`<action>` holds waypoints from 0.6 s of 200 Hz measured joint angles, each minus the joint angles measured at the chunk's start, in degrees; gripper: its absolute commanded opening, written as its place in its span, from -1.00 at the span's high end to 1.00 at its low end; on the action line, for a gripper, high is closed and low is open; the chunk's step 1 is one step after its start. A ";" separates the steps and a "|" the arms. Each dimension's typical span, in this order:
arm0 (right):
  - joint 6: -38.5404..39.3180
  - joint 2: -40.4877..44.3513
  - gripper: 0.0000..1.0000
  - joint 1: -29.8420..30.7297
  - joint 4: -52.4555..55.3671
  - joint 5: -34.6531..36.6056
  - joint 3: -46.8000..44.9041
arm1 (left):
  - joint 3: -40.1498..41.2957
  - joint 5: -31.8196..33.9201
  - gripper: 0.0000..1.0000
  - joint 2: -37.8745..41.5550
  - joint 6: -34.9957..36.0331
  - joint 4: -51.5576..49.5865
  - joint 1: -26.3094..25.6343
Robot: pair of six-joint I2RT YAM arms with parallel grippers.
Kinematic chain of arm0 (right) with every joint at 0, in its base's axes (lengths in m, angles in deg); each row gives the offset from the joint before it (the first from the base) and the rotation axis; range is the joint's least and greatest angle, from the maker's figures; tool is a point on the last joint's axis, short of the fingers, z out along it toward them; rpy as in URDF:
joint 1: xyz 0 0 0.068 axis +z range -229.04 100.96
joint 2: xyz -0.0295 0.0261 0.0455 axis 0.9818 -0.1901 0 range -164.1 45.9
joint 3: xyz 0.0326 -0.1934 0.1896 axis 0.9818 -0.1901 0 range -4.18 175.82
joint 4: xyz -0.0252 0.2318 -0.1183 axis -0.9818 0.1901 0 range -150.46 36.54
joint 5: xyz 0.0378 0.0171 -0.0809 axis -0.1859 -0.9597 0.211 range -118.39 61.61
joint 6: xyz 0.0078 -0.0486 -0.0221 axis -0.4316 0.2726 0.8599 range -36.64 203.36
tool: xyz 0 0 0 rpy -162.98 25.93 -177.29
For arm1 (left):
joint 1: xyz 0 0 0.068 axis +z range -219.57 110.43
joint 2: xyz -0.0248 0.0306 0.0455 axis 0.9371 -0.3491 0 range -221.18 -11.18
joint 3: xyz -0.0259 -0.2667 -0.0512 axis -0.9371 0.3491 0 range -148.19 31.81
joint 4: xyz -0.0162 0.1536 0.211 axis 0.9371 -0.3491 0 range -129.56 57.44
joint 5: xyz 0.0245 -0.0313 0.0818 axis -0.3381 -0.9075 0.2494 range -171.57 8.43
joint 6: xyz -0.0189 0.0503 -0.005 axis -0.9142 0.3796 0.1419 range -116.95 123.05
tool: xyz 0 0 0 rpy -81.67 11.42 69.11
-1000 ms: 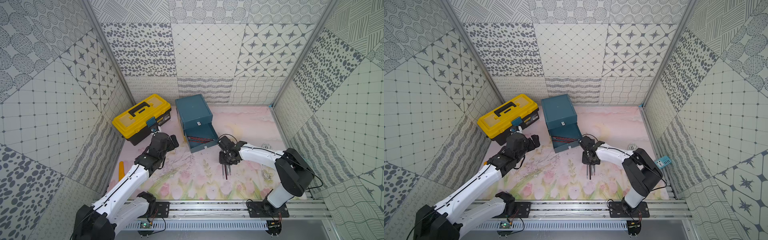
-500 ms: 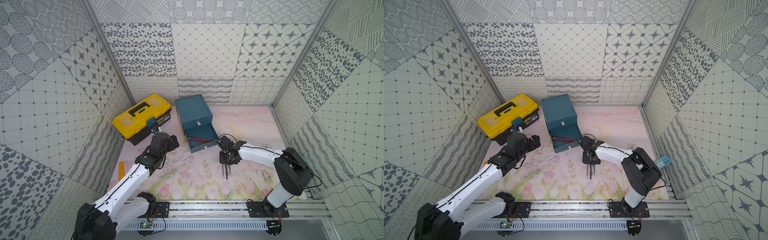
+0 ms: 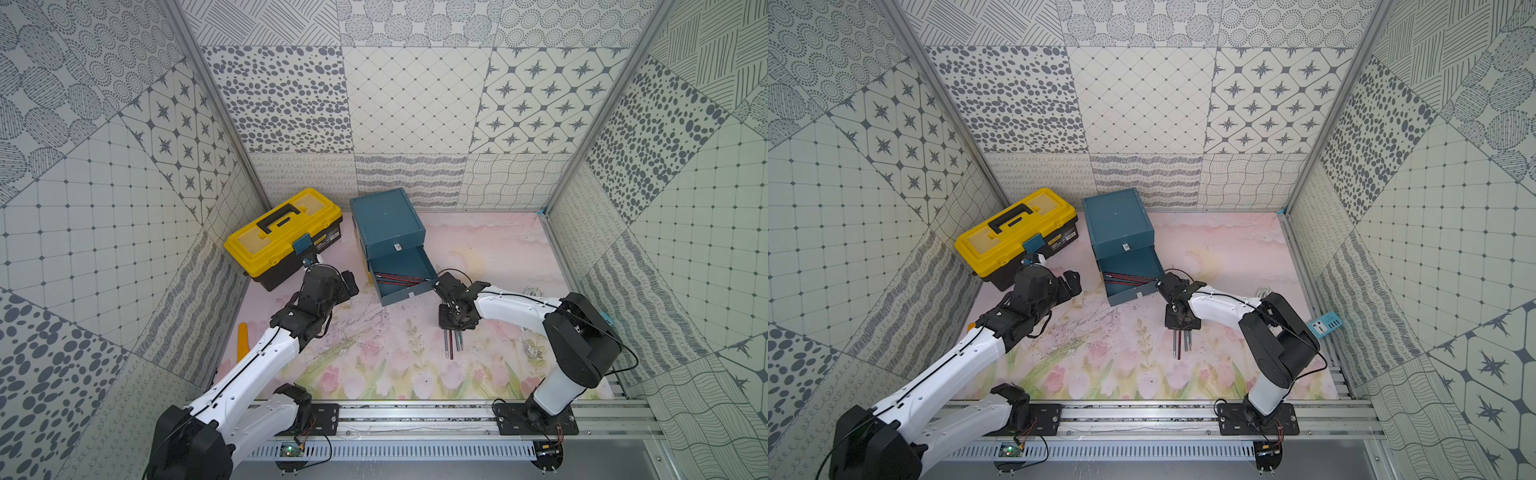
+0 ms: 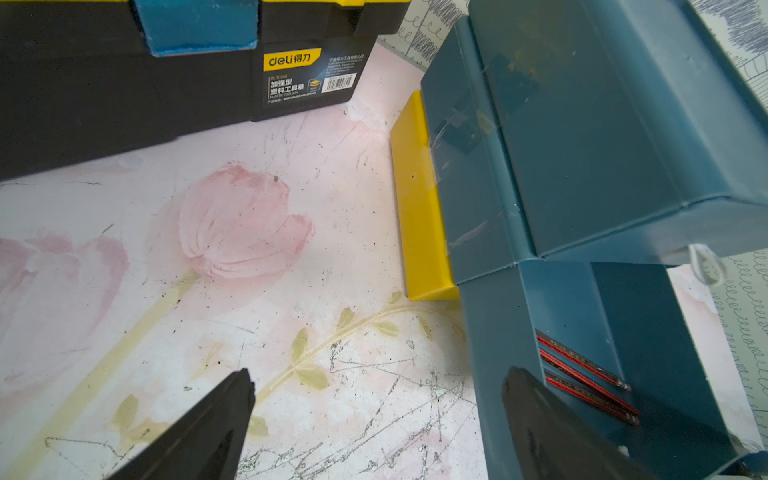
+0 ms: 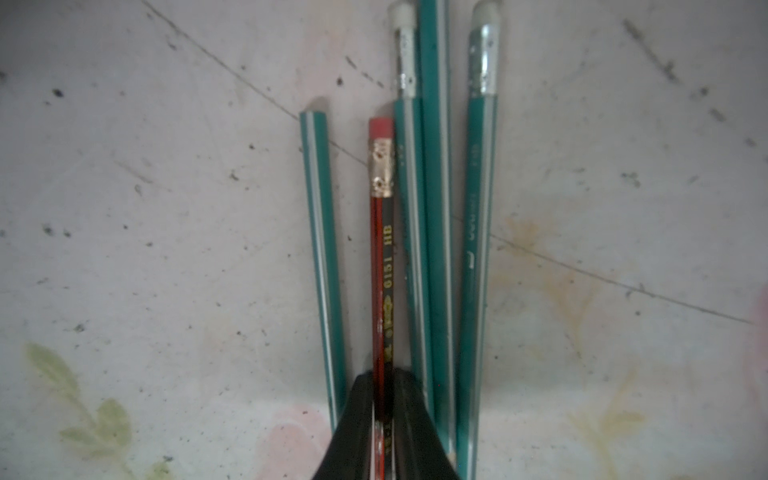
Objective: Please place the pencils in the drawer according to their color
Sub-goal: Pick up the pencil from the center of the board.
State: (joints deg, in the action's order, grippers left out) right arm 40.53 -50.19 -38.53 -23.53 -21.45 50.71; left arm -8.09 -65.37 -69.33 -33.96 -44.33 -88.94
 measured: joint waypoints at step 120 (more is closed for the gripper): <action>0.22 -1.22 1.00 0.00 1.42 -0.35 1.38 | 0.13 -0.13 -0.98 0.00 -0.20 0.00 0.09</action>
State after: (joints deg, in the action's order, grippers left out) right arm 40.75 -51.42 -38.53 -22.11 -21.80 52.09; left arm -7.96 -65.50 -69.33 -34.16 -44.33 -88.85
